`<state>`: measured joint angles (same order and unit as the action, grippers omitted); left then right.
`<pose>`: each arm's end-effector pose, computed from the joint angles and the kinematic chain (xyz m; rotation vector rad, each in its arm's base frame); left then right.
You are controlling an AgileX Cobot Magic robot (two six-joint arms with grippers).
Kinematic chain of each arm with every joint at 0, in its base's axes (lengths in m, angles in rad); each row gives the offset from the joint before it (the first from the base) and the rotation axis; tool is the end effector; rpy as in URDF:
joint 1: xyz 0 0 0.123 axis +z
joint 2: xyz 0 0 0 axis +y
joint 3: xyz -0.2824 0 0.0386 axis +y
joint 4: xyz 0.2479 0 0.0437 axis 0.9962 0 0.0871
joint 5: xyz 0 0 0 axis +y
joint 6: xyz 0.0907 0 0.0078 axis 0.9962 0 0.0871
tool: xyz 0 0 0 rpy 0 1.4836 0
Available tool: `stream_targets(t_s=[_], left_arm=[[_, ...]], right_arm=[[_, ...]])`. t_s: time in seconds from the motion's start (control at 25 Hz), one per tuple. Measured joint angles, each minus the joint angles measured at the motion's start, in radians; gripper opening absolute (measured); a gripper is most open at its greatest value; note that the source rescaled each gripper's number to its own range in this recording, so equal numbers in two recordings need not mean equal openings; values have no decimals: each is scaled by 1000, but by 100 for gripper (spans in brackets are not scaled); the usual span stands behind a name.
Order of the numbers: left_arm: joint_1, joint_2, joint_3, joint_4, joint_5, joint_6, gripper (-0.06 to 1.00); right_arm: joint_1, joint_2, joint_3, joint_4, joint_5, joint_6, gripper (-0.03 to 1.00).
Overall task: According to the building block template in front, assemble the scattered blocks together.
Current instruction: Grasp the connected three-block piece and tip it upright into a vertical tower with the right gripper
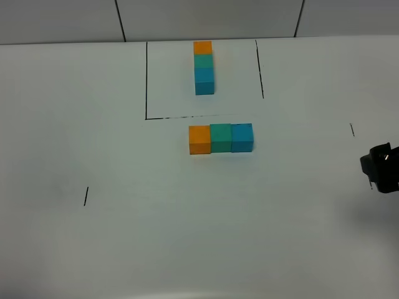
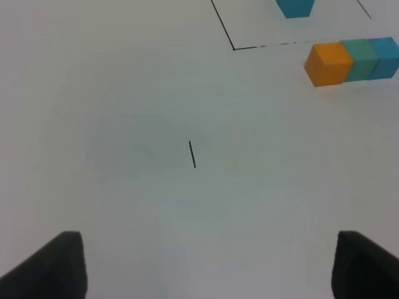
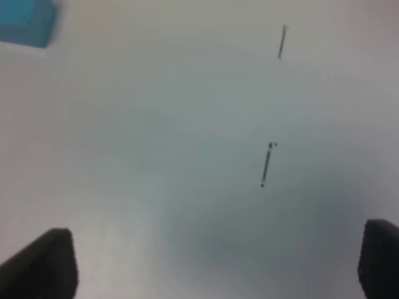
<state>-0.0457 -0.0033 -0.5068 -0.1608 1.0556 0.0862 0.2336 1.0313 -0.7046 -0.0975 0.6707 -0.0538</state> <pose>-0.0071 -0.0124 0.2803 0.1412 2.0178 -0.1662 0.1887 0.0392 0.2753 -0.4227 2.4403 -0.0309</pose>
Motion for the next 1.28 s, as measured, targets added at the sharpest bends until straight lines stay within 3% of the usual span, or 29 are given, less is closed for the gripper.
stream_targets(t_s=[0.2, 0.44, 0.6, 0.8, 0.92, 1.08, 1.28], left_arm=[[0, 0, 0, 0, 0, 0, 78], [0, 0, 0, 0, 0, 0, 78], [0, 0, 0, 0, 0, 0, 78], [0, 0, 0, 0, 0, 0, 78], [0, 0, 0, 0, 0, 0, 78], [0, 0, 0, 0, 0, 0, 78], [0, 0, 0, 0, 0, 0, 78]], right_arm=[[0, 10, -32, -52, 63, -25, 82], [9, 172, -211, -92, 251, -230, 82], [99, 378, -337, -140, 336, -394, 82], [241, 672, -574, -192, 357, -500, 82], [286, 827, -747, -150, 381, -574, 82], [302, 984, -945, 22, 393, -711, 82], [309, 1094, -1084, 146, 403, -853, 82]])
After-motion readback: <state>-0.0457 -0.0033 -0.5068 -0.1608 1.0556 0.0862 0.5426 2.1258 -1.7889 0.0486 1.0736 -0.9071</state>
